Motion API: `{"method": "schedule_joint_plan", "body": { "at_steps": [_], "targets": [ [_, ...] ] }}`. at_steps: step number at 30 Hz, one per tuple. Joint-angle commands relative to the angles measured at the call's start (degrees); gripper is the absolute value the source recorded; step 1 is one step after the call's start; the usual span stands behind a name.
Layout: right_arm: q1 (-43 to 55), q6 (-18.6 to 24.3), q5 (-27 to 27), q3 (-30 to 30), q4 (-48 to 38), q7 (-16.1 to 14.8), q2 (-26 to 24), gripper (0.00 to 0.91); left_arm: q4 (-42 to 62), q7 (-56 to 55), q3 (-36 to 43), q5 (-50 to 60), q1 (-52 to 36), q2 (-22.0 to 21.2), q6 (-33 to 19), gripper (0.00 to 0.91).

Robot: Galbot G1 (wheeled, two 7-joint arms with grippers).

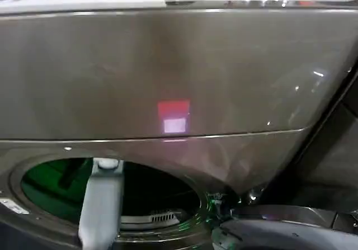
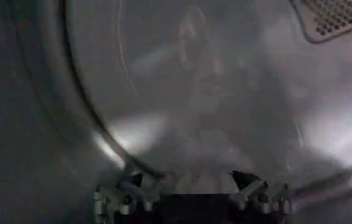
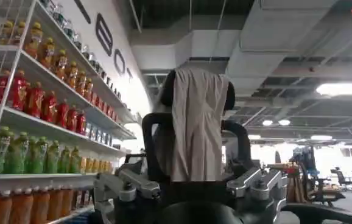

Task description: Grasp the clothes from the dryer.

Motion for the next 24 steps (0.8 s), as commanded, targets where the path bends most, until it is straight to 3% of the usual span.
{"method": "schedule_joint_plan", "body": {
  "at_steps": [1,10,17,24],
  "targets": [
    [-0.06,0.20,-0.83,0.06,-0.92,-0.04,-0.49,0.907,0.70,31.82,-0.72,47.97,-1.66,1.15,-12.50,0.907],
    [0.66,0.45,-1.78,-1.13,-1.02,0.00,-0.57,0.907,-0.16,41.78,2.27,46.94,-3.70,1.53,-16.05,0.907],
    [0.86,0.82,-2.32,-1.68,-1.29,-0.04,-0.40,0.907,0.28,42.99,3.74,47.68,-5.62,2.06,-16.58,0.907],
    [0.97,0.94,-2.47,-2.17,-1.34,-0.10,-0.27,0.907,0.52,42.91,4.55,47.48,-4.71,2.75,-21.02,0.907]
  ]
}}
